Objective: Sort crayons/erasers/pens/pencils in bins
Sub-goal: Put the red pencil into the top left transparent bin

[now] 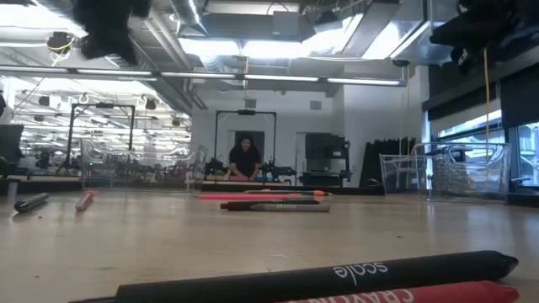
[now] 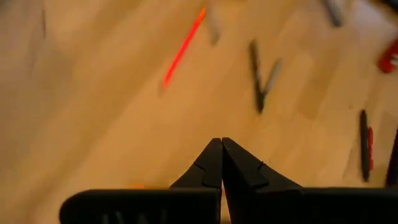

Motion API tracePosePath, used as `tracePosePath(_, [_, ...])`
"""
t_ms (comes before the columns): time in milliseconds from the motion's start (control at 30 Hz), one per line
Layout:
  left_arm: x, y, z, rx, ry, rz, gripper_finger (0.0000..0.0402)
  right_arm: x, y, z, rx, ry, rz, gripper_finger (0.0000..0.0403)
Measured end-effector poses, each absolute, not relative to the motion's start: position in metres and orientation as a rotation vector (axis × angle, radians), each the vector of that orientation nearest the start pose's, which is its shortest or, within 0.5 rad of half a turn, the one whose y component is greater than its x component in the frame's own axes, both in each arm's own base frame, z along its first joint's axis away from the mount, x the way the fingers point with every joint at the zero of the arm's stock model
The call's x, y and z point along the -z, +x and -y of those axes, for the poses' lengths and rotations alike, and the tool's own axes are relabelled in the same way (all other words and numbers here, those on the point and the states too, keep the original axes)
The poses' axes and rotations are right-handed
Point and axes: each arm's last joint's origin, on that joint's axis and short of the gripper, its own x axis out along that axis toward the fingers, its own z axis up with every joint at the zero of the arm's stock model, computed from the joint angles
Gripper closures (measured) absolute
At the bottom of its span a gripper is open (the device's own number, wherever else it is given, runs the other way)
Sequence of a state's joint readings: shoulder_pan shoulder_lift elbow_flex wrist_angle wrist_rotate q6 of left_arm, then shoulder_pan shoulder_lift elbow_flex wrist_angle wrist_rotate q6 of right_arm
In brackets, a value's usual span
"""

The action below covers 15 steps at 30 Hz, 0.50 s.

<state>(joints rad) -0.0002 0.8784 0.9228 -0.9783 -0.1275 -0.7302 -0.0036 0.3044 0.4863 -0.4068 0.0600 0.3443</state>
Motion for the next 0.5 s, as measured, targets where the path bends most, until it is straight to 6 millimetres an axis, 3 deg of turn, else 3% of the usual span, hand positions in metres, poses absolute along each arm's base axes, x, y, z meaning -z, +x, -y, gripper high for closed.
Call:
tracePosePath(167, [-0.288,0.155,-0.002,-0.551,-0.868,-0.892,0.0401,-0.279,0.113,0.002,0.129,0.345,-0.354,0.0352])
tracePosePath(500, [-0.287,0.156,-0.002,-0.665,-1.079,-0.857,0.0401,-0.306,0.136,0.002,0.125,0.265,-0.446,0.0352])
